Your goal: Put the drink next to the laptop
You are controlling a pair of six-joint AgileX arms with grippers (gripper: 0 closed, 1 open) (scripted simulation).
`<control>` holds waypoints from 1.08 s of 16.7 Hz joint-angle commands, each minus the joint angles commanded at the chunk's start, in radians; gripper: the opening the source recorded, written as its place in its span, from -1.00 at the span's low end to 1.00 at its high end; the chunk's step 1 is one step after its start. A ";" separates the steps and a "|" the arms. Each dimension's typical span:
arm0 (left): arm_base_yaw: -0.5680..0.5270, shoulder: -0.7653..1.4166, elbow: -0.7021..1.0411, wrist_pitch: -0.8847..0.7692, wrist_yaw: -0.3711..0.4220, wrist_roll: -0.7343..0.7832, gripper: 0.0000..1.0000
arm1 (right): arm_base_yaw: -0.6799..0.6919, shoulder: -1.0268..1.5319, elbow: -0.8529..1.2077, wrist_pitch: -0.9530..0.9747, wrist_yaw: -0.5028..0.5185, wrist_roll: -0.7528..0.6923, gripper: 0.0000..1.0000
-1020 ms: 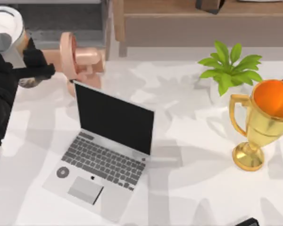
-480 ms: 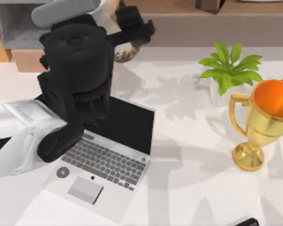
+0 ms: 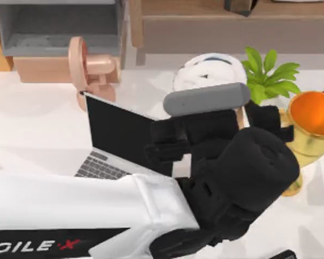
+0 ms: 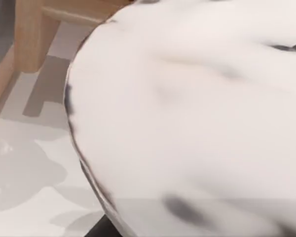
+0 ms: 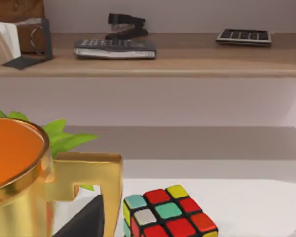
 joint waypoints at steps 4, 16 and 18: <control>-0.085 0.143 0.030 -0.142 -0.090 -0.078 -1.00 | 0.000 0.000 0.000 0.000 0.000 0.000 1.00; -0.092 0.186 0.031 -0.164 -0.094 -0.096 -1.00 | 0.000 0.000 0.000 0.000 0.000 0.000 1.00; -0.091 0.187 0.028 -0.151 -0.089 -0.096 -1.00 | 0.000 0.000 0.000 0.000 0.000 0.000 1.00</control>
